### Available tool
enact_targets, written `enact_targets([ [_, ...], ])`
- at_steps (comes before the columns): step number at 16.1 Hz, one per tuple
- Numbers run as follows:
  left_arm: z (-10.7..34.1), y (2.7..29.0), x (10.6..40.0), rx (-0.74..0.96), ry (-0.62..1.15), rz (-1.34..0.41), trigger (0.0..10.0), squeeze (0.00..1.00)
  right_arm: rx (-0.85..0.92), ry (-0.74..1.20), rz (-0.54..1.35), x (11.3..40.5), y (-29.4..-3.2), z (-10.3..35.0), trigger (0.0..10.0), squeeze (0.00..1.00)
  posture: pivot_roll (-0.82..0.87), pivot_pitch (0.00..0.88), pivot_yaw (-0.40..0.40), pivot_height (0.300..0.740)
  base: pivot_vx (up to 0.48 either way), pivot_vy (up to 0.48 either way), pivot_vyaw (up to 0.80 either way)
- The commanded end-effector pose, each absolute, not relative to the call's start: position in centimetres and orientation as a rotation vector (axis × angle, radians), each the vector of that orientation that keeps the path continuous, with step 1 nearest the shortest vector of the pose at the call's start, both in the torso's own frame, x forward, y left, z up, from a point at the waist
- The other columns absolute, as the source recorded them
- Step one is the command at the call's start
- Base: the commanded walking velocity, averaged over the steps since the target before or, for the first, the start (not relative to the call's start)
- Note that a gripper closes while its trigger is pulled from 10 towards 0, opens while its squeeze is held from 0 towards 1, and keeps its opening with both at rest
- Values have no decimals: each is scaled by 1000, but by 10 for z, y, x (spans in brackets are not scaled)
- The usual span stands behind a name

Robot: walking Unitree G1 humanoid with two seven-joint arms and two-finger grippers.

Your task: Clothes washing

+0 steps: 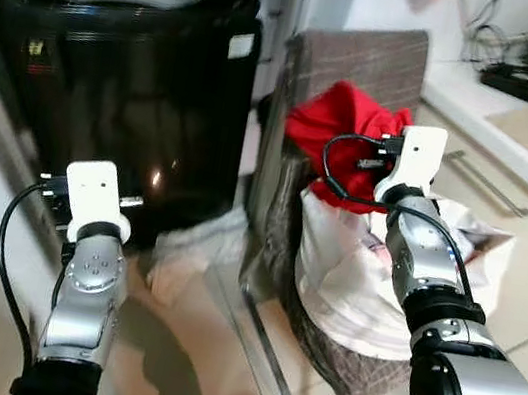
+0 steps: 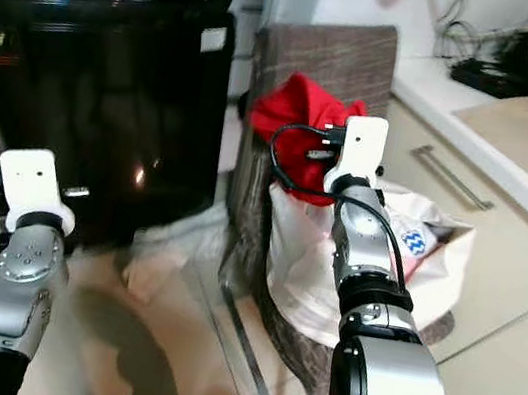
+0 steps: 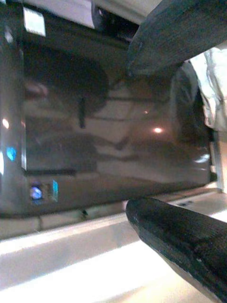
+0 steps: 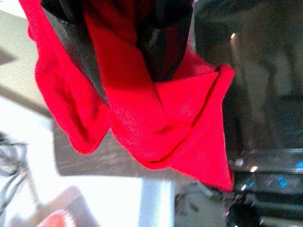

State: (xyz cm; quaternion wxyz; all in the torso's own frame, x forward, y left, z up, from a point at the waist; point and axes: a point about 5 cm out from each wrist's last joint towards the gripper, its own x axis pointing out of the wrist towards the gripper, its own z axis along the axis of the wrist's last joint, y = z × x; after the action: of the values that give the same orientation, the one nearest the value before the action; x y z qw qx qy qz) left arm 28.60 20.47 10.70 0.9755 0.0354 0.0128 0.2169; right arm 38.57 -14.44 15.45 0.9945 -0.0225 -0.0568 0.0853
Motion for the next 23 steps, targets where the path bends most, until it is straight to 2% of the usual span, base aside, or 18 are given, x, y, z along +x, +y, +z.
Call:
enact_targets([
  [1, 108, 211, 284, 66, 26, 475, 10000, 0, -48, -106, 203, 385, -136, 152, 0, 0, -24, 0, -51, 740, 0, 0, 463],
  [8, 107, 210, 283, 96, 33, 452, 10000, 0, -76, -79, 269, 383, -121, 144, 0, 0, 8, 0, -62, 740, 0, 0, 467],
  [12, 107, 214, 279, 119, 43, 462, 10000, 0, -57, -62, 332, 377, -103, 134, 0, 27, 42, 0, -77, 740, 0, 0, 464],
  [16, 112, 212, 279, 151, 7, 432, 10000, 0, -47, -54, 344, 374, -99, 131, 0, 43, 44, 0, -79, 740, 0, 0, 467],
  [20, 116, 208, 283, 172, -4, 410, 10000, 0, -48, -55, 325, 373, -106, 128, 0, 90, 27, 0, -70, 740, 0, 0, 466],
  [21, 118, 205, 284, 181, -16, 394, 10000, 0, -54, -58, 321, 373, -107, 128, 0, 153, 23, 0, -66, 740, 0, 0, 469],
  [23, 120, 204, 284, 195, -26, 384, 10000, 0, -44, -49, 315, 373, -106, 127, 0, 153, 28, 0, -67, 740, 0, 0, 463],
])
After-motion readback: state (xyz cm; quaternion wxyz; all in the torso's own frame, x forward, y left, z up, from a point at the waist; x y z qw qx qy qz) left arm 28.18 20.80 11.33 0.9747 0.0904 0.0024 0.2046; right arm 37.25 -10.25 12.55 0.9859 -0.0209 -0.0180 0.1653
